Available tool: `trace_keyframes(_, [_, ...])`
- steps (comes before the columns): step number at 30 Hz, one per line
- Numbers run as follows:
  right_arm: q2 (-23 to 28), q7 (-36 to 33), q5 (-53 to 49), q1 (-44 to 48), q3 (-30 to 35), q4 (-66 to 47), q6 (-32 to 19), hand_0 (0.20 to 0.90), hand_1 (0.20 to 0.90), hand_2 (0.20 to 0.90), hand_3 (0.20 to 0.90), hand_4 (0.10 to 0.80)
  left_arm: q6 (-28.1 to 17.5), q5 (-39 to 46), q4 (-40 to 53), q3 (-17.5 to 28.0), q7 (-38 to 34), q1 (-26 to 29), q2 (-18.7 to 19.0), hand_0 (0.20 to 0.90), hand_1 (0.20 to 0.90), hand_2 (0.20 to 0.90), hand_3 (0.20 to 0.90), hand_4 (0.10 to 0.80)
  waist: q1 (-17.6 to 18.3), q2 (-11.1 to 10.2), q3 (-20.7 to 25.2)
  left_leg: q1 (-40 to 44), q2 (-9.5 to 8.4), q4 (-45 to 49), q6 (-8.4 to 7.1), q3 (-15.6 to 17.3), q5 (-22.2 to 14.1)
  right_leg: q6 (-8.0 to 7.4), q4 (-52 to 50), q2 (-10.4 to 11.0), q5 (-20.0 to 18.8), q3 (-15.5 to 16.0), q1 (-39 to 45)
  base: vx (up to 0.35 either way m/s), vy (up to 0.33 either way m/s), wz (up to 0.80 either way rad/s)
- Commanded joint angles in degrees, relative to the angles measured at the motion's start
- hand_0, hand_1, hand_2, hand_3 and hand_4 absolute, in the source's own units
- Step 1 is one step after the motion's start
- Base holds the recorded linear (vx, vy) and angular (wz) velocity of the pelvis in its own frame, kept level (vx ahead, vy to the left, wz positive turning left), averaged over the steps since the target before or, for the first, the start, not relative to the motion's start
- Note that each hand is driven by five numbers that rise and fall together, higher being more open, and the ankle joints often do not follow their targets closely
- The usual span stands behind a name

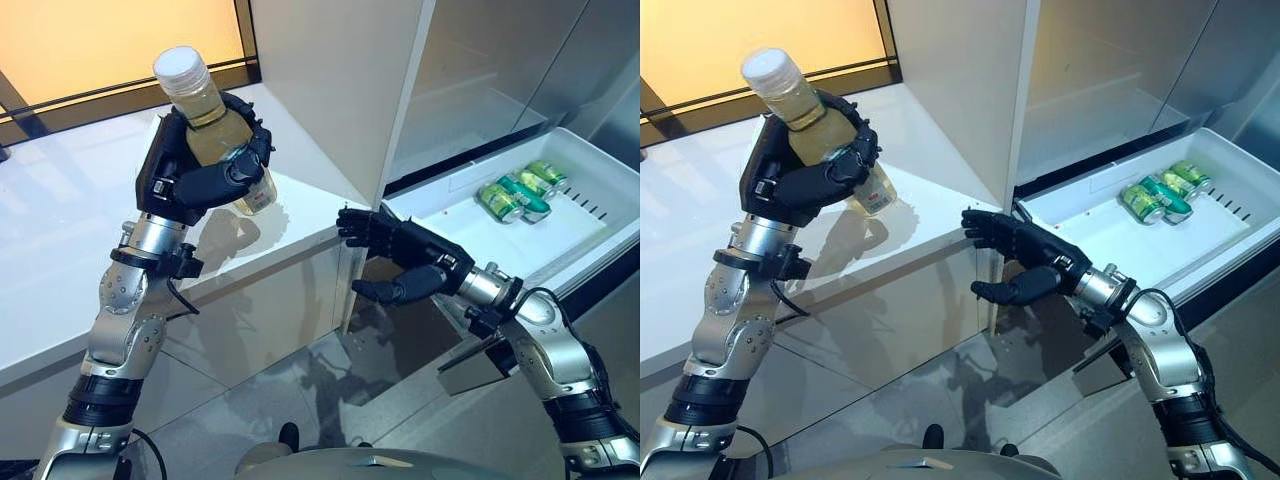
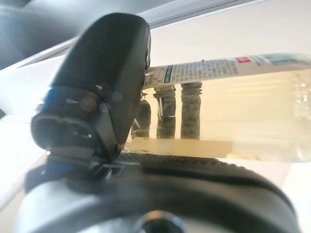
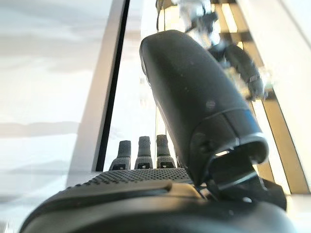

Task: Put drinks into fridge and close the fridge

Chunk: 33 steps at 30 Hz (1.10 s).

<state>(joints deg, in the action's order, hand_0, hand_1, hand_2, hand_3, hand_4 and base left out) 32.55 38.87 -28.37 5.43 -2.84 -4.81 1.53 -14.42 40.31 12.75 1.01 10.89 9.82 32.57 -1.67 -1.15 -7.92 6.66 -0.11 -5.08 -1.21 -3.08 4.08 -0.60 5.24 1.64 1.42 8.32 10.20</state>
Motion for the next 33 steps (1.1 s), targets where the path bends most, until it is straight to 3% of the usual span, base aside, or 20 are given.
trace_keyframes(1, [0.46,-2.04,-6.52,6.50,1.02,-4.50,-3.16,0.900,0.900,0.900,0.900,0.800,-8.23,3.05,4.47,2.49,2.46,7.51,2.46,0.300,0.300,0.300,0.200,0.100,1.23,-0.44,6.54,0.69,-2.02,0.08,0.93,-0.19,-5.04,-4.06,-0.86,1.64,-2.59,-0.22,-2.36,0.000,0.000,0.00])
trace_keyframes(15, [-1.20,-8.82,-10.51,19.98,-9.82,-1.01,1.25,0.900,0.900,0.900,0.900,0.800,-2.99,4.74,3.96,-8.46,5.48,14.14,1.16,0.300,0.300,0.300,0.200,0.100,0.06,-0.64,6.52,0.99,-2.13,0.08,0.99,-0.47,-5.11,-3.78,-0.88,1.65,-2.45,0.09,-1.97,0.002,-0.001,0.00])
trace_keyframes(33, [-4.99,-17.91,-9.37,28.08,-17.45,3.69,4.51,0.900,0.900,0.900,0.900,0.800,2.28,8.36,4.86,-13.80,7.53,17.88,-0.67,0.300,0.300,0.300,0.200,0.100,-1.32,-0.71,6.63,0.94,-2.54,0.08,1.32,-1.30,-4.95,-3.50,-0.93,1.80,-2.40,0.78,-1.78,0.004,0.000,0.00])
